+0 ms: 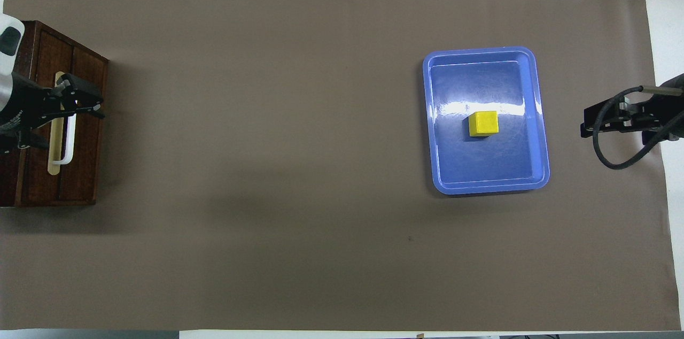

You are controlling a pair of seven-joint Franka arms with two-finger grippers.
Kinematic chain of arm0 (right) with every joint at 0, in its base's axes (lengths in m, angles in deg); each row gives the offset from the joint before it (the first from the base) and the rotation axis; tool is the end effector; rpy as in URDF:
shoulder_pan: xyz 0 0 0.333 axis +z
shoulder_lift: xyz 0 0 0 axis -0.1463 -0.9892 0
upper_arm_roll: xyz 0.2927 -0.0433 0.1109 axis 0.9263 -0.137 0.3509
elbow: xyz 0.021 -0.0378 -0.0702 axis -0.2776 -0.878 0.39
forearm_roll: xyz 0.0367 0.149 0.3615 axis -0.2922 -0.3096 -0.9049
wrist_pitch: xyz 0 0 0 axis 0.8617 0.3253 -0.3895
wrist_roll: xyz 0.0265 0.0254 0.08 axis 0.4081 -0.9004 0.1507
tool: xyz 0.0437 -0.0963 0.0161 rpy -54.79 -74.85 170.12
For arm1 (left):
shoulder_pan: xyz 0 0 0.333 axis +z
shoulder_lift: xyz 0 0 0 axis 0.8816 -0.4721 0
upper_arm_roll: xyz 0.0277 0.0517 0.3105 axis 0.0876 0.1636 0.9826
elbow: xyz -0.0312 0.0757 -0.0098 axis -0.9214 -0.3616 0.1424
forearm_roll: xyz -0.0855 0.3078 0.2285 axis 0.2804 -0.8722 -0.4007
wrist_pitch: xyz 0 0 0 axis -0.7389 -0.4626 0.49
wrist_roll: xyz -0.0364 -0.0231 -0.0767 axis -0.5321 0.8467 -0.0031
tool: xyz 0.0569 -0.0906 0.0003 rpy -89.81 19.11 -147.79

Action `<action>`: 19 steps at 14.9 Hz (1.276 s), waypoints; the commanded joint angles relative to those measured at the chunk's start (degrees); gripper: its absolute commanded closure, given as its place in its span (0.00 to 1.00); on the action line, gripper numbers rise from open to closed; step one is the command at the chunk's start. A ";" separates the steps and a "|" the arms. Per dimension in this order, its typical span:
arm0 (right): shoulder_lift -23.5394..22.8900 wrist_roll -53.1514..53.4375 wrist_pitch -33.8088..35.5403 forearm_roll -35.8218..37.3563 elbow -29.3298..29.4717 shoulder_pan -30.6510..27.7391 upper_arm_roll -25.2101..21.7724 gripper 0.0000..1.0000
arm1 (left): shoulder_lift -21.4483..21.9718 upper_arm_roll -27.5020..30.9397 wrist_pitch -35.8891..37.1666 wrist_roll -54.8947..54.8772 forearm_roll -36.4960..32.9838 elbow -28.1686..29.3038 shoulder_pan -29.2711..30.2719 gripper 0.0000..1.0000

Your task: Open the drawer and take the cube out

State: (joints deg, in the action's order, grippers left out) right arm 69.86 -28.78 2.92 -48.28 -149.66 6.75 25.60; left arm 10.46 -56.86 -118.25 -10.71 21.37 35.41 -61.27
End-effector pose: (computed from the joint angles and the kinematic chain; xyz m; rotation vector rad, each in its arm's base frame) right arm 0.5423 -0.0046 0.6000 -3.1208 0.2062 0.1809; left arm 0.5506 -0.0560 0.5853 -3.0138 -0.6553 0.0895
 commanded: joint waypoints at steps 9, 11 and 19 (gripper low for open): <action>1.27 -6.02 -1.08 1.83 -1.48 -0.10 0.15 0.00 | -0.55 0.09 4.81 -15.11 2.37 -1.89 -0.82 0.00; 1.18 -6.37 -1.08 1.83 -1.48 -0.10 0.15 0.00 | -0.47 0.00 4.89 -15.11 2.37 -1.89 -1.00 0.00; 1.18 -10.68 -1.08 3.42 -1.48 -0.01 0.15 0.00 | -0.12 0.00 6.13 -19.50 1.85 -2.59 -1.61 0.00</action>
State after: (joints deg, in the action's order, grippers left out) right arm 69.86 -38.32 2.89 -45.69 -149.70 6.74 25.60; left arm 10.38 -57.50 -113.83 -28.51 22.97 34.00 -62.22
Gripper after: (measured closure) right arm 0.000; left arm 0.000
